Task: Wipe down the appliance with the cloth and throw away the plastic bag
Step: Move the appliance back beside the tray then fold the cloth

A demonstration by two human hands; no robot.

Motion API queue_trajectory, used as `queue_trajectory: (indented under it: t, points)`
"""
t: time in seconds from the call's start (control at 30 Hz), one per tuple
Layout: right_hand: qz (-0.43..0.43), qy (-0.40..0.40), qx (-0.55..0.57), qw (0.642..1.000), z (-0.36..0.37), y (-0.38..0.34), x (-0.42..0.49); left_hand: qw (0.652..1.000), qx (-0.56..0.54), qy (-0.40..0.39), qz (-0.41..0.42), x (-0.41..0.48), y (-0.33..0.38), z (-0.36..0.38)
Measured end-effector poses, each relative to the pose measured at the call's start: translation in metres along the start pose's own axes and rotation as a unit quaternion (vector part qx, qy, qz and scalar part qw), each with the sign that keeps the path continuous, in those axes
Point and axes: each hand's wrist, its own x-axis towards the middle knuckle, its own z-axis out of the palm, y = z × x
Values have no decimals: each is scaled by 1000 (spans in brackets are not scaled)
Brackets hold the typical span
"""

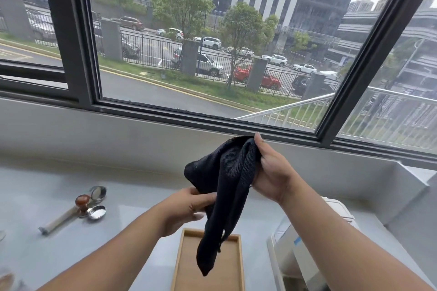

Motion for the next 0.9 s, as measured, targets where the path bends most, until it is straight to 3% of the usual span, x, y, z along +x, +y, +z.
queue_trajectory:
  t: [0.17, 0.33, 0.67, 0.8, 0.9]
  points:
    - [-7, 80, -48, 996, -15, 20, -4, 990, -129, 49, 40, 12, 15, 8]
    - [48, 59, -153, 985, -25, 53, -11, 972, -223, 66, 41, 22, 35, 21]
    - [161, -38, -125, 978, -68, 57, -2, 954, -253, 162, 10, 37, 45, 20]
    - [172, -34, -143, 974, -89, 50, 6, 949, -264, 174, -17, 40, 43, 13]
    - [172, -7, -160, 972, -105, 47, 12, 965, -207, 156, -34, 39, 34, 6]
